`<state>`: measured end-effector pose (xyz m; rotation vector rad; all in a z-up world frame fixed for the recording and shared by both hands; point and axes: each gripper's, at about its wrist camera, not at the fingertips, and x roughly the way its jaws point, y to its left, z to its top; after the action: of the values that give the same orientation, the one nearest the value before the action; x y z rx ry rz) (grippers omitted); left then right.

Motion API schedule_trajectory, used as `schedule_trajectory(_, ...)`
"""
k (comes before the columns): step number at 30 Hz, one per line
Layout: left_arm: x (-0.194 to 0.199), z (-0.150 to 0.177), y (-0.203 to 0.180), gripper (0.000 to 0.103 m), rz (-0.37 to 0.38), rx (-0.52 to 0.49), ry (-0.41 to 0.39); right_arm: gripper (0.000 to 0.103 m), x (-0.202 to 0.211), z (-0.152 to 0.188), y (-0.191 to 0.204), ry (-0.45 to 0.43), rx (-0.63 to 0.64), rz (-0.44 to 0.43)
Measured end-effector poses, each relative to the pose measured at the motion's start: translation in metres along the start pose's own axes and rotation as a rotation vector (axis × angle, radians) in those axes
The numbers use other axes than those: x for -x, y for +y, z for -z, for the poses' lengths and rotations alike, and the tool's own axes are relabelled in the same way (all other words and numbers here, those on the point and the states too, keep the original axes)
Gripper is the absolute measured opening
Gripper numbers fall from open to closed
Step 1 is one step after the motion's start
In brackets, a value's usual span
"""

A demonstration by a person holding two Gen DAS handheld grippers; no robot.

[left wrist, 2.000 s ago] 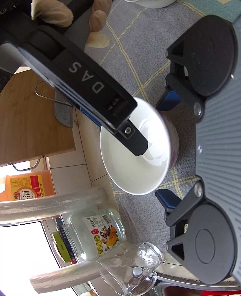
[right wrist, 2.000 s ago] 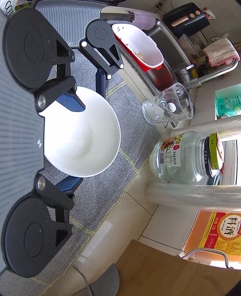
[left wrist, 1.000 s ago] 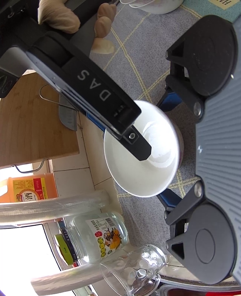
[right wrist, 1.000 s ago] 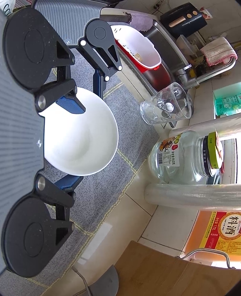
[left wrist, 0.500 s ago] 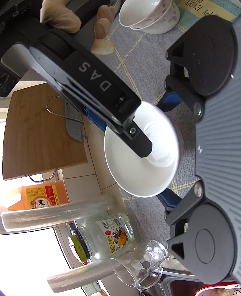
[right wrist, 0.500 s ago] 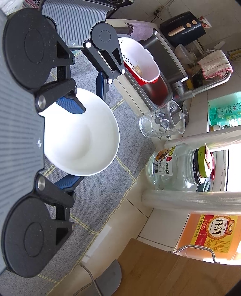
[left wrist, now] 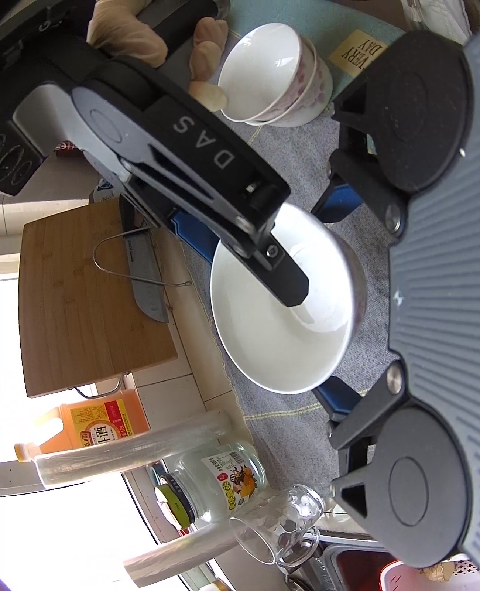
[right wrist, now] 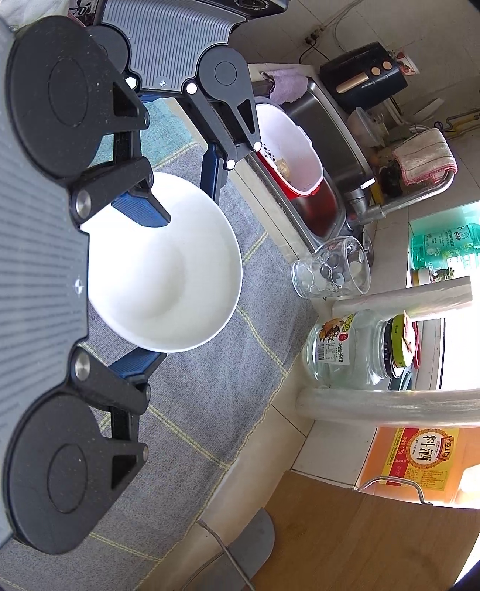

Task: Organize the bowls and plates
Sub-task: 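Lift the pink-flower bowl with the right gripper and carry it to the bowl stack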

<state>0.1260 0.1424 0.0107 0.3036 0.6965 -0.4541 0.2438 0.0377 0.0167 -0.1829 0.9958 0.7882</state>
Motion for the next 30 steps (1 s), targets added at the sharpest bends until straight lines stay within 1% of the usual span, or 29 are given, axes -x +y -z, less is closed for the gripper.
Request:
schedule_trajectory(8,0.021,-0.001,-0.022,0.089,0.029,-0.041,-0.003,0.076,0.026,0.026,0.008,-0.018,-0.005,0.013)
schedule_trajectory(13,0.027,-0.002,-0.036,0.089,0.055,-0.074,-0.014,0.076,0.043,0.043,0.008,-0.031,-0.026,0.028)
schedule_trajectory(20,0.027,-0.01,-0.055,0.089,0.106,-0.119,-0.036,0.076,0.07,0.062,0.004,-0.059,-0.055,0.068)
schedule_trajectory(30,0.015,-0.026,-0.085,0.089,0.199,-0.185,-0.082,0.076,0.107,0.088,-0.01,-0.093,-0.123,0.158)
